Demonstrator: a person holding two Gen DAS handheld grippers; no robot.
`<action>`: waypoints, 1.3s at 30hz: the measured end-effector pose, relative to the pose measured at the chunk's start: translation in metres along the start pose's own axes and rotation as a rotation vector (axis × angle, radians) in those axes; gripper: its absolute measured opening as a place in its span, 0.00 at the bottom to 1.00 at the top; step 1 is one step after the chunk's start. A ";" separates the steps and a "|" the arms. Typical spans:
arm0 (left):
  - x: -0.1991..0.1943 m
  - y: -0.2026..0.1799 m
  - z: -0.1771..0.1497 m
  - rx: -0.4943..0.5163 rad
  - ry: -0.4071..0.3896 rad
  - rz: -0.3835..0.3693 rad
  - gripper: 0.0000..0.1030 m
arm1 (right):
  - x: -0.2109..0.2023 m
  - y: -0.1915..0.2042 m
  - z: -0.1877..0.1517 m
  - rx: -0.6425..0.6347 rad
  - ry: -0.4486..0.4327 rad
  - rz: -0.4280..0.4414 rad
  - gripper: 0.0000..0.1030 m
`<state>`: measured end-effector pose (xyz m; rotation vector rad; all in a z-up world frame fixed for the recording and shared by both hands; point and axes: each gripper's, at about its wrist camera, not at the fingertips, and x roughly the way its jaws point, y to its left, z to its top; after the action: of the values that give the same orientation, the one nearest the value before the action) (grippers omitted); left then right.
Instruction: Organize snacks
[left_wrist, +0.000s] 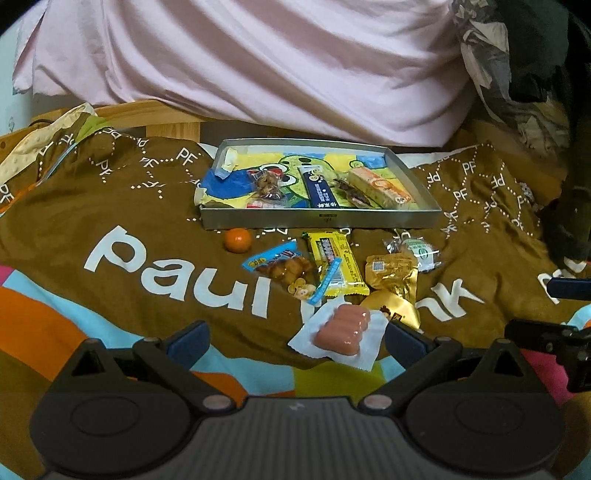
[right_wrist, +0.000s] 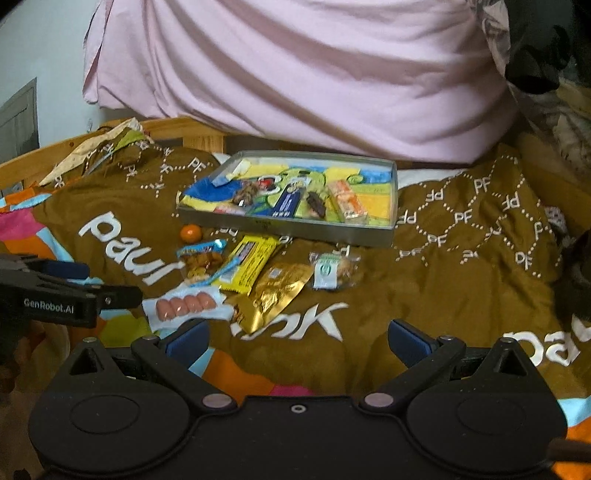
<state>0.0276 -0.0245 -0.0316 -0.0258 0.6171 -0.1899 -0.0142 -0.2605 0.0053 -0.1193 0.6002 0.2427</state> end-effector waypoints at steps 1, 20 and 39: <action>0.000 -0.001 0.000 0.006 0.002 0.004 1.00 | 0.001 0.001 -0.001 -0.003 0.006 0.004 0.99; 0.009 -0.001 -0.006 0.037 0.035 0.020 1.00 | 0.024 0.007 -0.012 -0.010 0.089 0.042 0.99; 0.033 -0.003 0.004 0.136 0.012 -0.096 1.00 | 0.055 -0.009 0.021 -0.007 0.050 0.137 0.99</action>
<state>0.0556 -0.0339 -0.0469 0.0770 0.6143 -0.3243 0.0435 -0.2552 -0.0087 -0.0915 0.6577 0.3751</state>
